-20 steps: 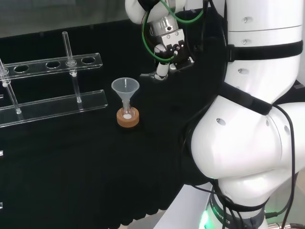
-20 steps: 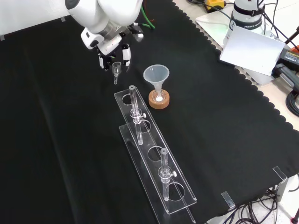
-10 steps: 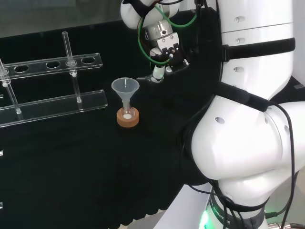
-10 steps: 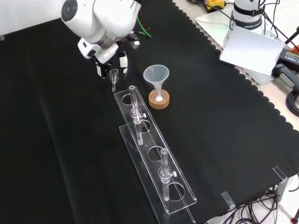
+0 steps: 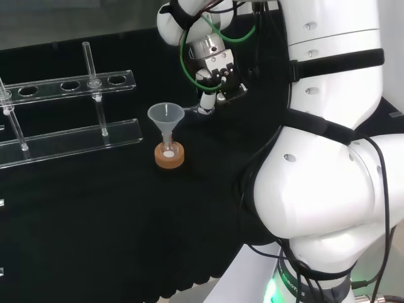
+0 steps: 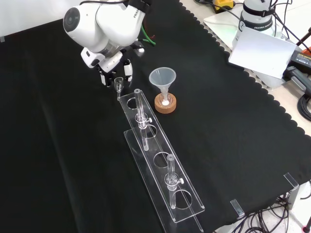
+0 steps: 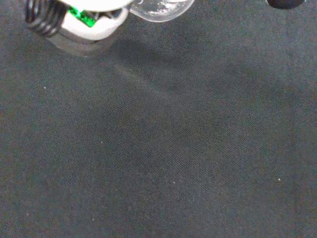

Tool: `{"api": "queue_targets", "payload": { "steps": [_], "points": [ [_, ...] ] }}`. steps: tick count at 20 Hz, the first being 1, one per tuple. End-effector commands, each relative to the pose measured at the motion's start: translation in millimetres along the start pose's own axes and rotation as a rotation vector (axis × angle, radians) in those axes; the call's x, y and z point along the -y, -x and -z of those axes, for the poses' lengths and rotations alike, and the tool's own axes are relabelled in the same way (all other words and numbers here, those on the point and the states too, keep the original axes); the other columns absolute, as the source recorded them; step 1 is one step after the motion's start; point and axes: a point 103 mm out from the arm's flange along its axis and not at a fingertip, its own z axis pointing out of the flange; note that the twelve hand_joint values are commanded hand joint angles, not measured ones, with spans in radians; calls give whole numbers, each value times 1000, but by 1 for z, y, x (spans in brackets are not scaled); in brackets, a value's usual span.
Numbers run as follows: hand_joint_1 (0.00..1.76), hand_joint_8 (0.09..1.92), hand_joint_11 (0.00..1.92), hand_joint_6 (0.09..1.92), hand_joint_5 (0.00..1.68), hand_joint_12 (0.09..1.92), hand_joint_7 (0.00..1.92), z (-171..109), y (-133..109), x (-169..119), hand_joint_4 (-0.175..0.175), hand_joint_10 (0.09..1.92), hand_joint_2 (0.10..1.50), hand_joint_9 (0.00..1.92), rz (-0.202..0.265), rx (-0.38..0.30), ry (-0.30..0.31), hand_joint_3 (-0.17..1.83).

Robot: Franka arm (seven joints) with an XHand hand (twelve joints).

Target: Put the weighing funnel back on the table.

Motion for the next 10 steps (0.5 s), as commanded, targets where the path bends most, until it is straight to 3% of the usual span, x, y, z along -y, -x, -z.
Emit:
{"api": "queue_targets", "payload": {
  "steps": [1, 10],
  "points": [
    [1116, 275, 1496, 668, 1265, 562, 1393, -4, -2, -7, 175, 87, 691, 1617, 4, -6, 7, 604],
    [1116, 275, 1493, 669, 1265, 562, 1392, -8, -5, -13, 175, 87, 691, 1614, -3, -6, 2, 604]
  ]
}}
